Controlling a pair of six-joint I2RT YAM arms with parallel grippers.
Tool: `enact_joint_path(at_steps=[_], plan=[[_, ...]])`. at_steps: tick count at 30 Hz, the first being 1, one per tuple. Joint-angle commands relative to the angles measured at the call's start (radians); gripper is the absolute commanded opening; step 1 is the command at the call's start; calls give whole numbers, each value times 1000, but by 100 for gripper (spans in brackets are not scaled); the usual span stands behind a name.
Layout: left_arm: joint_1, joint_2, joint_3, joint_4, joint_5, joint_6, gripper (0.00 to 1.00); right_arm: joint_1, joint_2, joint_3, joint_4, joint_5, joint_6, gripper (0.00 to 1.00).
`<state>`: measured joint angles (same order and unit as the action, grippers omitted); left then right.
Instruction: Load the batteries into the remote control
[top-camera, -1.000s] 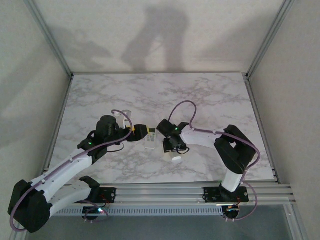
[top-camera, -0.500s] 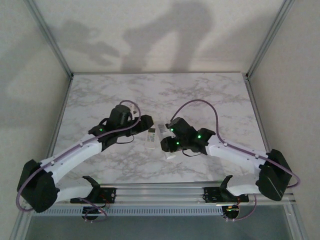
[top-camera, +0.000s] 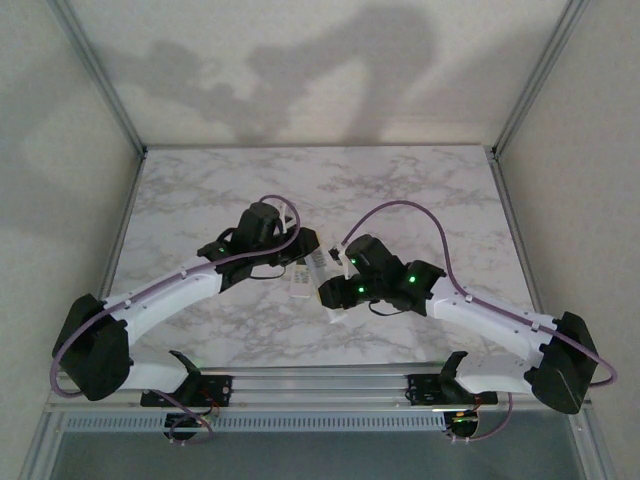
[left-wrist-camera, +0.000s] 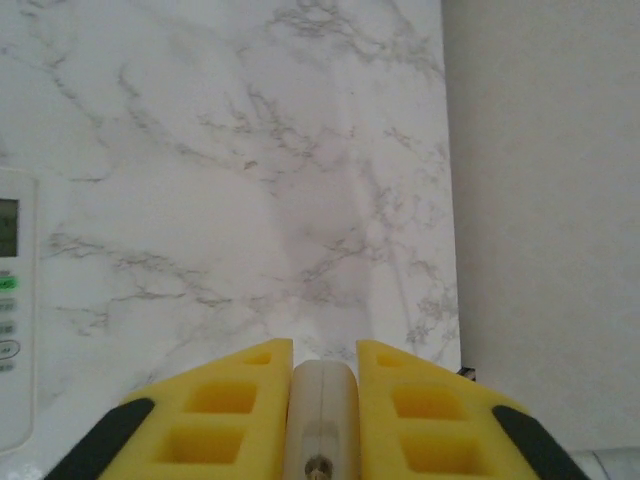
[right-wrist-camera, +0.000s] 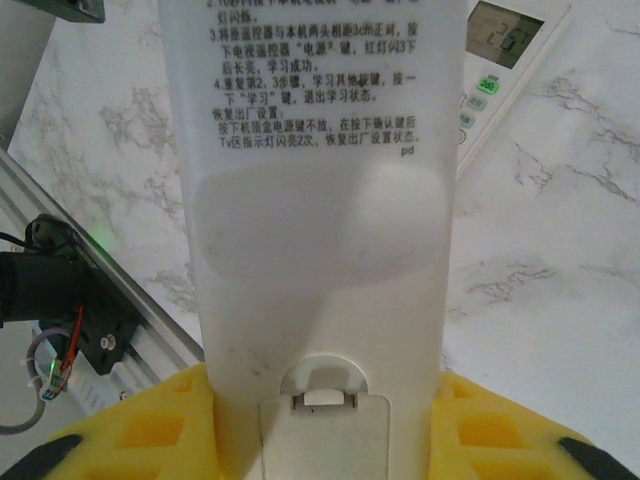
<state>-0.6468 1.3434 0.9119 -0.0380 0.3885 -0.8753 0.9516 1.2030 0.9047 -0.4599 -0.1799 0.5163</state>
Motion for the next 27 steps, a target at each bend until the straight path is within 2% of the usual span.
enact_joint_path(at_steps=[1,5,7,10,13,16,21,23,25,27], plan=[[-42,-21,12,-4,9,35,6,19,-32,21,20,57,8,35],[-45,-14,36,-100,-84,-52,0,65,-96,50,-37,217,-40,62],[-44,-10,63,-177,-185,-148,0,110,-118,57,-86,364,-98,75],[-46,-6,94,-241,-266,-273,0,198,-90,77,-144,585,-206,82],[-46,9,136,-304,-309,-369,0,278,-3,131,-192,774,-263,83],[-47,26,181,-373,-339,-430,0,298,104,192,-233,873,-254,83],[-48,28,204,-441,-373,-504,0,300,212,221,-219,886,-254,71],[-48,18,194,-427,-363,-508,0,300,232,224,-206,877,-245,58],[-49,14,196,-434,-367,-504,0,299,236,224,-189,860,-232,39],[-49,14,199,-443,-374,-502,0,300,235,218,-159,806,-230,29]])
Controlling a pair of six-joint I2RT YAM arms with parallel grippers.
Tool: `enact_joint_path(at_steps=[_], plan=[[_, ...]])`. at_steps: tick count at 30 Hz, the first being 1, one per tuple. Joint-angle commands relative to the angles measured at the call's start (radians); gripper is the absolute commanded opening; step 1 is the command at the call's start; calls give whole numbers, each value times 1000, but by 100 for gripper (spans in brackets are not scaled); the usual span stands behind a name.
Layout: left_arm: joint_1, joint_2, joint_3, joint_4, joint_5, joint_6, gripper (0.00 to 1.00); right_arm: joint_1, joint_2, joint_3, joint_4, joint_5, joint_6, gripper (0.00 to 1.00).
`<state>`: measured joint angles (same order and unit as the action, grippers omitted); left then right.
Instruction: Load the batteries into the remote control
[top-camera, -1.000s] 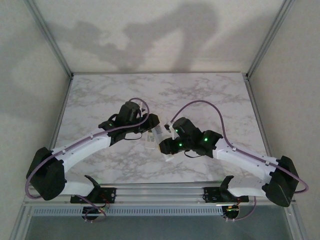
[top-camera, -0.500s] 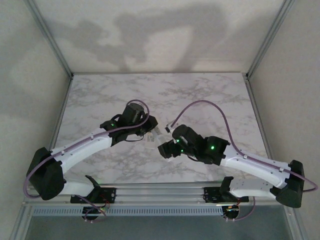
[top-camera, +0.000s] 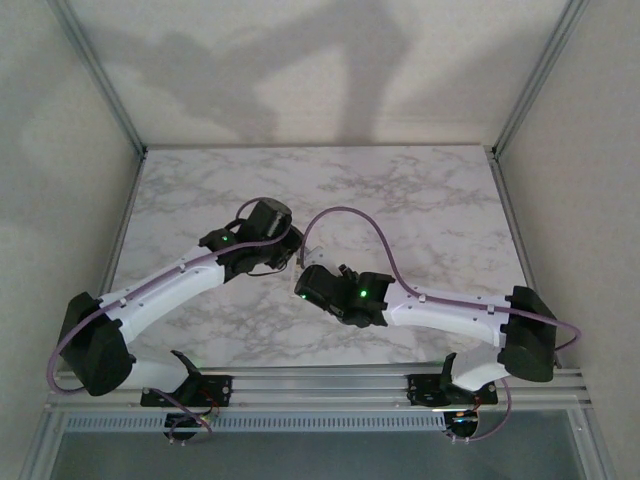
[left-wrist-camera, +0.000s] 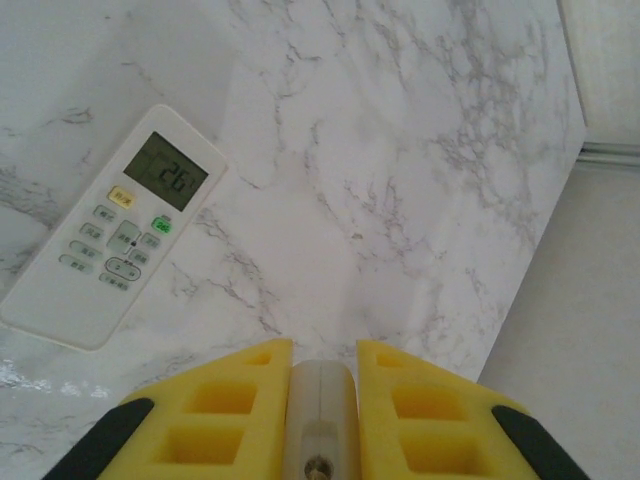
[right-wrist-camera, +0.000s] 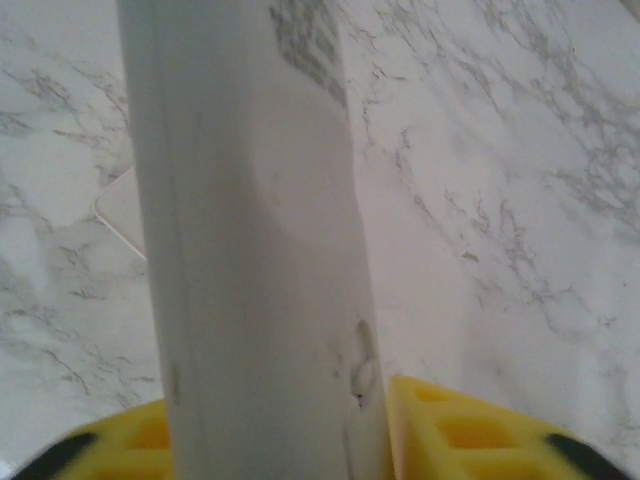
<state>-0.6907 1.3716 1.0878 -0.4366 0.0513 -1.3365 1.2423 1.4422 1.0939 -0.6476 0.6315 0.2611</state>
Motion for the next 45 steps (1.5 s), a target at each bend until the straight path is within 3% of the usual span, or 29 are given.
enact_joint_path(at_steps=[1,3,4,6,7,10,13,19,22,34,41,45], plan=[[-4,-14,23,-38,-37,-37,0,9,-2,30,41,-41,27,26],[-4,-16,19,-11,-32,-14,2,9,-5,29,67,-116,29,22],[-4,-19,15,24,-26,9,8,9,-10,26,87,-156,32,21],[-5,-37,3,95,-28,80,31,5,-25,18,123,-219,45,20],[-6,-53,0,123,-52,124,47,-7,-36,15,137,-251,63,20],[-2,-122,6,129,-194,256,80,-96,-73,-7,174,-375,159,19],[12,-221,-12,131,-314,372,96,-202,-116,-54,228,-485,235,17],[33,-448,-163,255,-288,613,100,-450,-146,-191,372,-652,375,17],[32,-563,-261,271,-321,642,99,-541,-92,-238,406,-685,438,15],[33,-990,-649,303,-472,804,100,-531,175,-274,561,-666,419,25],[34,-1025,-739,315,-579,893,99,-529,199,-347,615,-632,443,37],[37,-995,-771,366,-699,947,99,-531,182,-382,613,-601,437,42]])
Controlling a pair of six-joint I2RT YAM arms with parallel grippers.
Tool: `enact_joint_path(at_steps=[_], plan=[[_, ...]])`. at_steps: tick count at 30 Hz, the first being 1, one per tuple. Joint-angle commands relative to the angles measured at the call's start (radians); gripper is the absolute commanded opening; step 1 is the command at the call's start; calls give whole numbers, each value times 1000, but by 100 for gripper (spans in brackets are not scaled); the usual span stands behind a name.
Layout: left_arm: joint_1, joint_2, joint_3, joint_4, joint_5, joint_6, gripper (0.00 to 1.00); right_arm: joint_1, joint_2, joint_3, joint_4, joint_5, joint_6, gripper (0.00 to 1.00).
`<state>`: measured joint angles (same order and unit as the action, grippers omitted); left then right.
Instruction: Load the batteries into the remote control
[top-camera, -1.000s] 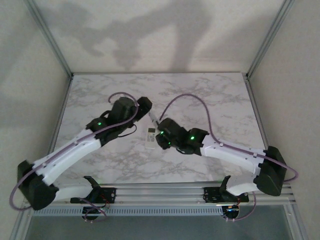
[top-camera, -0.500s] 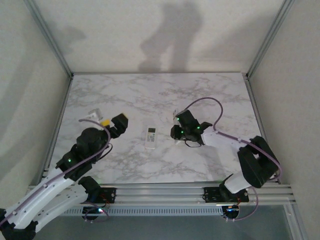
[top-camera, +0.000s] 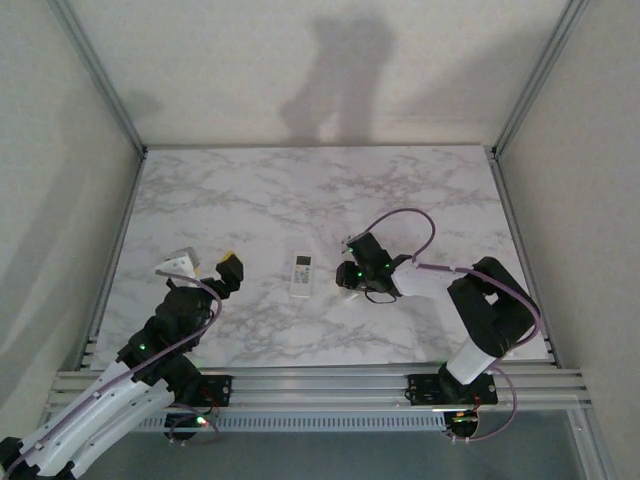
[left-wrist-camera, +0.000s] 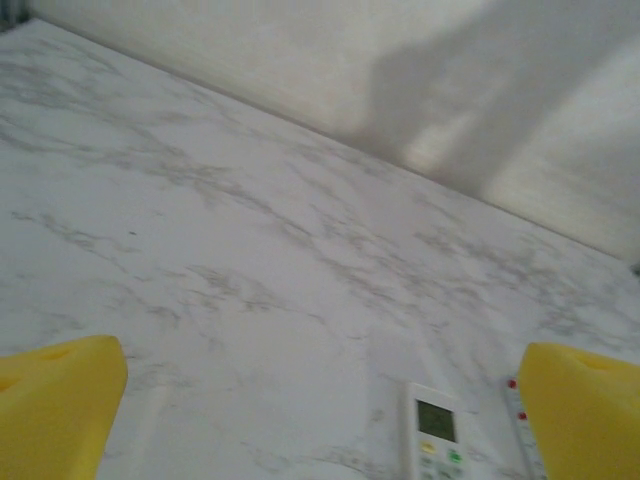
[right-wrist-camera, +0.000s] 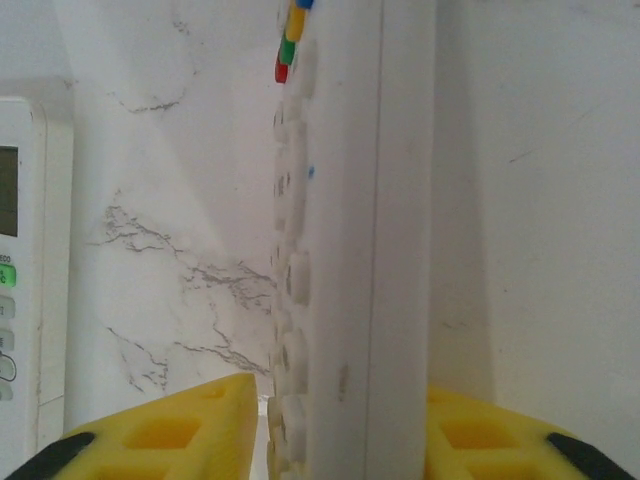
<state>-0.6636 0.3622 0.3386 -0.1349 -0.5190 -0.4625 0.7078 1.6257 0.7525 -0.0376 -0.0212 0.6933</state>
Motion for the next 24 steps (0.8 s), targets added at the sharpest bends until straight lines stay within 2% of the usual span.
enact_joint_path(at_steps=[1,4,8,12,15,18,20,24], plan=[[13,27,-27,84,-153,89,99,4,-8,-44,-3,56,5,45],[36,85,-40,148,-200,142,99,2,-65,-44,-52,84,-4,55],[108,195,-52,254,-197,207,100,-30,-199,-17,-190,130,-31,67],[220,303,-85,402,-156,287,100,-137,-358,24,-331,181,-82,82],[315,374,-124,541,-85,347,99,-247,-456,32,-362,269,-164,95],[441,456,-136,617,33,339,100,-343,-509,18,-313,372,-291,99],[510,510,-150,689,123,323,100,-396,-520,-16,-209,433,-415,99],[588,623,-180,868,237,327,100,-528,-411,-83,-19,447,-508,99]])
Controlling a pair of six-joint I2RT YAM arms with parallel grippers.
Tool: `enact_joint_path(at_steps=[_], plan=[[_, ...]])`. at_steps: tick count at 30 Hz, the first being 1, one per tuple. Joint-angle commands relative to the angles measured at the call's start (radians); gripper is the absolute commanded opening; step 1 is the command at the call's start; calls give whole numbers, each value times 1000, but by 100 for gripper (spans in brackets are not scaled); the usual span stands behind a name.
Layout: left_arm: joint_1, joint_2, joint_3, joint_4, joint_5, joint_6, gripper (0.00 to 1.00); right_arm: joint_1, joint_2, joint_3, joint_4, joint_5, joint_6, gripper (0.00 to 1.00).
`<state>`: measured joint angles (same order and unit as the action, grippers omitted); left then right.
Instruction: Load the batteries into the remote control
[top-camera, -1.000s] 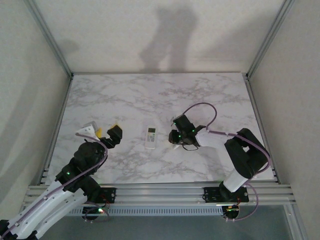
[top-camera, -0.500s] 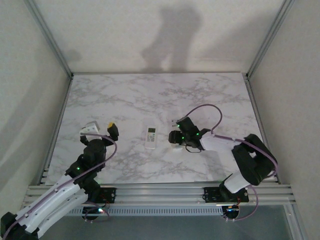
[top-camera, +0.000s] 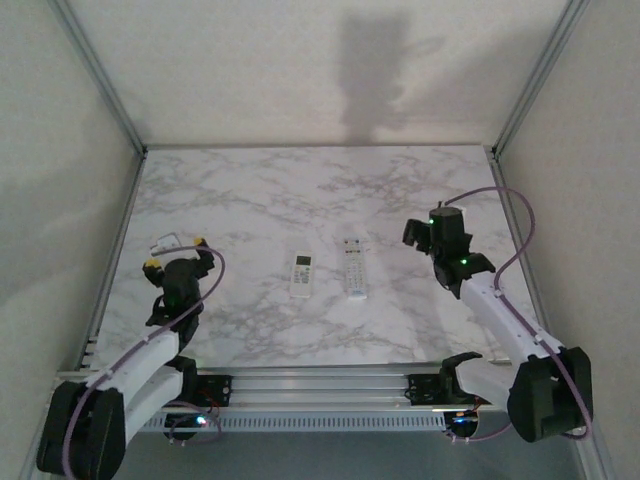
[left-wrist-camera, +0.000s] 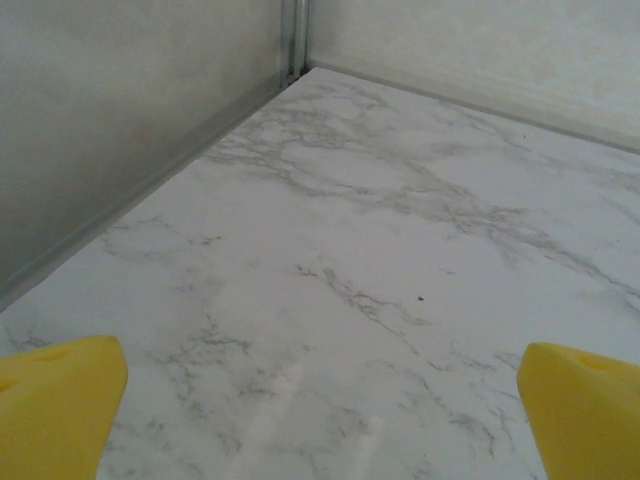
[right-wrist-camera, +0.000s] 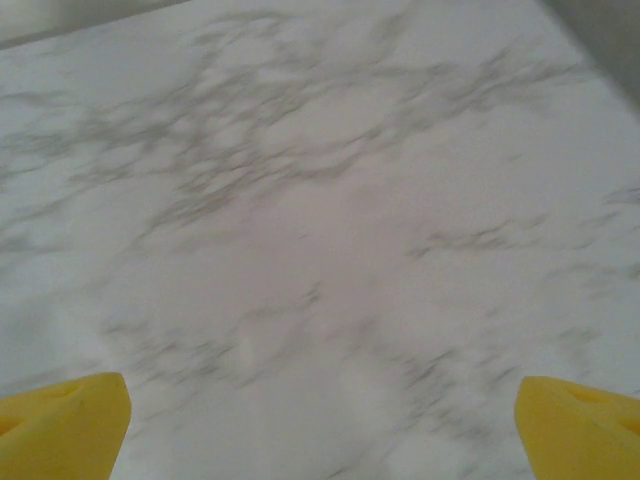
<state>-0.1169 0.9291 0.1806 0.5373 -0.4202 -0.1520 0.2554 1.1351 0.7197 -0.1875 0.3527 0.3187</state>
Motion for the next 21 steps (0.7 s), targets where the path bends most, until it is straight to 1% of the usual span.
enact_joint_path(at_steps=[1,3,5,6,8,9,10,11,13,14,15,16,17,21], plan=[[53,87,-20,221,157,20,100,-100,118,-55,162,68,-134,99],[71,153,-9,266,183,28,100,-133,198,-84,265,74,-145,99],[84,222,4,306,185,29,100,-157,279,-128,413,63,-150,99],[88,254,16,316,171,25,99,-164,306,-107,427,66,-150,99],[98,308,63,280,155,23,99,-166,343,-120,555,74,-169,98],[101,332,75,292,161,31,99,-169,359,-136,636,44,-177,99],[107,347,79,315,176,40,100,-172,391,-160,740,-17,-221,99],[112,365,83,342,201,42,100,-160,394,-147,709,-52,-246,99],[123,394,86,396,253,35,100,-164,373,-233,839,-178,-291,99],[123,407,86,424,266,38,100,-184,402,-330,985,-239,-287,99],[122,418,91,437,271,42,99,-196,427,-351,1116,-239,-278,99],[122,427,97,441,273,44,100,-197,388,-321,970,-236,-268,99],[123,437,101,448,279,50,99,-193,411,-336,1049,-230,-280,99],[120,486,141,444,324,89,100,-192,400,-327,1006,-221,-275,99]])
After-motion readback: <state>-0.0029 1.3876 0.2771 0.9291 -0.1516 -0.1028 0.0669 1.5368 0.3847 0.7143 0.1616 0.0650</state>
